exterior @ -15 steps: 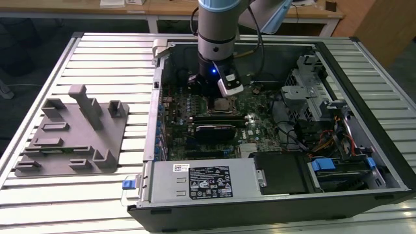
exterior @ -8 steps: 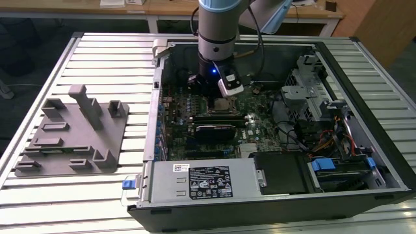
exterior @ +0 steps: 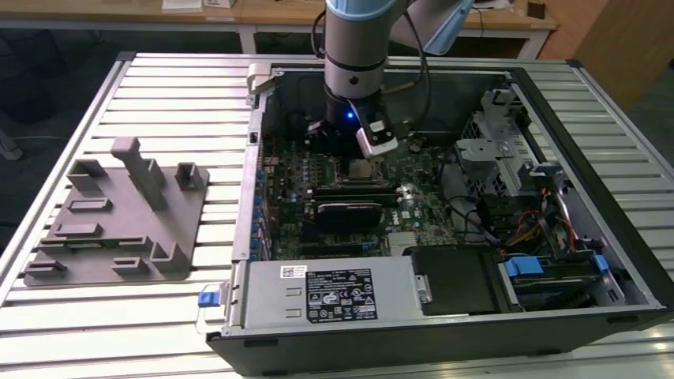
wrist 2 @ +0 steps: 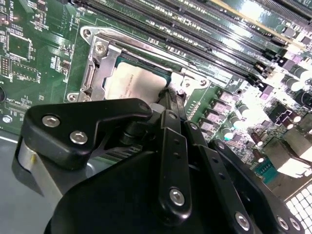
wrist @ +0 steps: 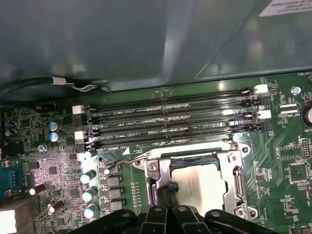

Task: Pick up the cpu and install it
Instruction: 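Close the cpu cover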

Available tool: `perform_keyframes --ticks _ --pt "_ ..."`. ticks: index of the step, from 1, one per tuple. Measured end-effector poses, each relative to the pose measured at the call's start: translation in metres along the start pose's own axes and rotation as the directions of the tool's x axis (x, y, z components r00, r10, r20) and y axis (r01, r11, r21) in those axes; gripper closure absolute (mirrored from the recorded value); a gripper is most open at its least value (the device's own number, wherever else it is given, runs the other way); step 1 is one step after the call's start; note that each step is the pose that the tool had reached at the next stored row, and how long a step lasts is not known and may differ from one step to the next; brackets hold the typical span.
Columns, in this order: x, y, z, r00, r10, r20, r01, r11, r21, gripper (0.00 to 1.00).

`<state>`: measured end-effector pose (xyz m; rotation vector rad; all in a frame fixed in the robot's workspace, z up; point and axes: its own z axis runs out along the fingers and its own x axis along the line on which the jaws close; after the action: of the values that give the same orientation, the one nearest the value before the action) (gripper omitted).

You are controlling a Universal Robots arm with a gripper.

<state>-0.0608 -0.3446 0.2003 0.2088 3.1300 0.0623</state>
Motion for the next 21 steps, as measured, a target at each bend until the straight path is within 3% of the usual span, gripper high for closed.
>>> perform_keyframes --ticks 9,21 --pt "0.0 0.0001 -0.0023 1.0 0.0 -0.0002 0.0 1.0 -0.0005 0.89" --pt "0.0 0.0009 -0.022 1.0 0.0 -0.0002 0.0 1.0 -0.0011 0.89"
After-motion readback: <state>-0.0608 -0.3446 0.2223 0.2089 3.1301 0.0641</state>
